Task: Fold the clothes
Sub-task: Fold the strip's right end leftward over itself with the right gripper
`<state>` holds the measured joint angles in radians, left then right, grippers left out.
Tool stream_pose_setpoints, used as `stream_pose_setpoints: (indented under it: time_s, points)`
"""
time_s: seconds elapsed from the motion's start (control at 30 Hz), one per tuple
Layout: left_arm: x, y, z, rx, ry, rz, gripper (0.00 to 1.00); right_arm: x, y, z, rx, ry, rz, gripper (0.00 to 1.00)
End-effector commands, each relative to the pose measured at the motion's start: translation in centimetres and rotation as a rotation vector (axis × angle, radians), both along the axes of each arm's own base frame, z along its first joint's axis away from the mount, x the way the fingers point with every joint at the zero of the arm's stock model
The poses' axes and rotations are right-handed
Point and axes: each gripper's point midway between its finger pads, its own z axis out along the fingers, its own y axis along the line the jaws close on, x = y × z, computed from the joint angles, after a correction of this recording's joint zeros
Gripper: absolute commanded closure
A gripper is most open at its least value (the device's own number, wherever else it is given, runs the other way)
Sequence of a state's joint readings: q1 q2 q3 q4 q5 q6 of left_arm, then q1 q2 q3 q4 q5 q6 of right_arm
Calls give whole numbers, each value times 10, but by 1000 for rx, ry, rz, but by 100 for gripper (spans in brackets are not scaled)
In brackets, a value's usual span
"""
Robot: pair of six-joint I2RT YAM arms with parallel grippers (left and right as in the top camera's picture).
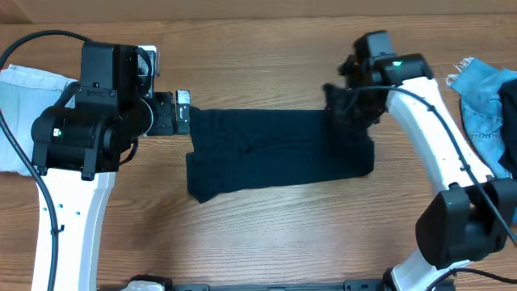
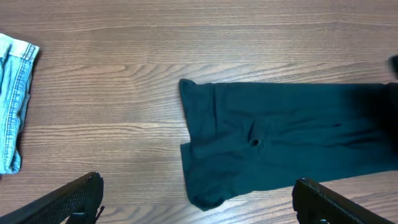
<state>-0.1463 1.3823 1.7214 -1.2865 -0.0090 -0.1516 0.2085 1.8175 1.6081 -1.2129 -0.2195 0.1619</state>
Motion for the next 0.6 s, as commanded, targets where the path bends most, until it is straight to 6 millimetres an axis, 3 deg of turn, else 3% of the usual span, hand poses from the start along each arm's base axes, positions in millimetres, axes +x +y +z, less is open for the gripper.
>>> stream_pose_setpoints:
  time_s: [0.0, 0.1, 0.33, 0.57]
  points:
    - [2, 2, 0, -1, -2, 17, 0, 0, 17, 20, 7, -55, -2, 96]
    - [2, 2, 0, -1, -2, 17, 0, -5, 31, 15, 8, -49, 30, 96]
    - [2, 2, 0, -1, -2, 17, 0, -12, 66, -18, 36, -47, 39, 96]
    - [2, 2, 0, -1, -2, 17, 0, -15, 97, -18, 65, -90, 96, 96]
